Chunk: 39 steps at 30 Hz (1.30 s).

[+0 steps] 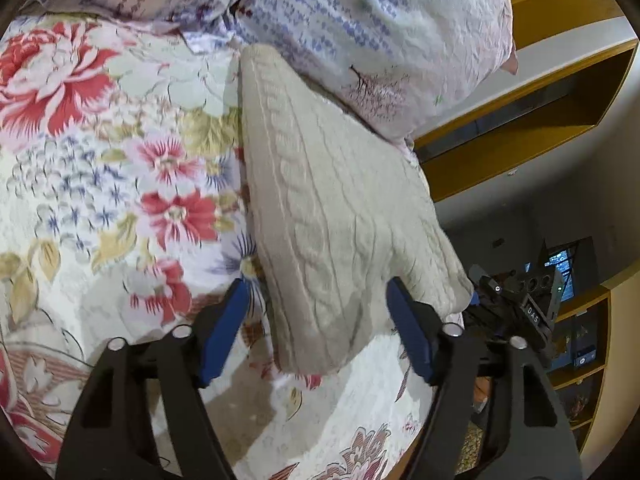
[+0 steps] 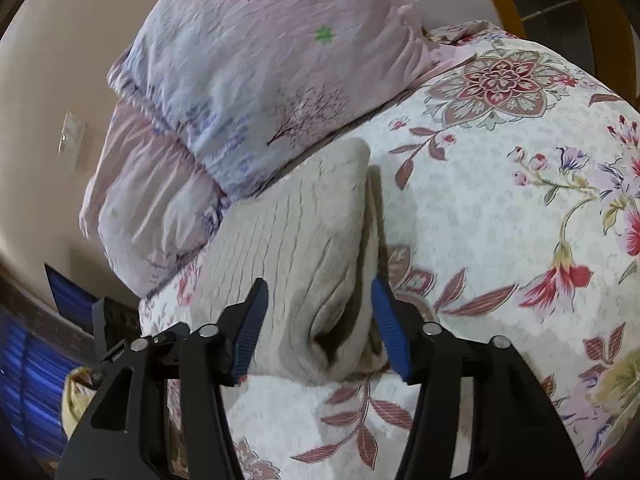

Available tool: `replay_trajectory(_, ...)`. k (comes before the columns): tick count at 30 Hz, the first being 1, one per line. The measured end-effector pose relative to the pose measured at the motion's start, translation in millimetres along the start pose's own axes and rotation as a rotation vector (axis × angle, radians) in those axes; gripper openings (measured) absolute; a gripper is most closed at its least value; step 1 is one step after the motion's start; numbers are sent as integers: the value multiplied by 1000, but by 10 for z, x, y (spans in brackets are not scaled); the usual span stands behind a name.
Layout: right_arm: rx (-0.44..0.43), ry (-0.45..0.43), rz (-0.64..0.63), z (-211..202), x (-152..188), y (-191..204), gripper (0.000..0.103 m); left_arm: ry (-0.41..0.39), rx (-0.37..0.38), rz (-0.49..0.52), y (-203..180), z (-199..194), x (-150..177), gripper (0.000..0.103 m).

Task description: Fold small clothes

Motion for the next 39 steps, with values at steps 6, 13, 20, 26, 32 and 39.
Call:
replay_trajectory(6, 43, -92, -95, -145, -24, 152, 10, 26, 2, 48, -23, 27, 61, 21)
replay_trajectory(13, 234, 5, -121, 53, 209, -239, 9, 26, 16, 71, 41, -73, 143, 15)
replay_trajectory(20, 199, 24, -53, 141, 225, -419, 9, 41, 31, 72, 67, -94, 144, 16)
replay_trajectory(26, 125, -7, 22, -28, 10, -380, 58, 0, 40, 73, -34, -223, -110, 61)
replay_trajectory(32, 67, 0, 100, 272, -422, -321, 64, -85, -66, 93, -84, -206, -596, 78)
replay_trajectory(39, 161, -40, -32, 505, -508, -172, 10, -71, -187, 122, -97, 93, -679, 78)
Point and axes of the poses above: each gripper's, at about its wrist camera, not at the fingertips, and z roughly the way its jaws point, y to its left, x to its underside, the point moved 7 cm from there along z, roughly the way its jaws point, and after that the axes turned 1 degree about -z, right-handed, at the moved point
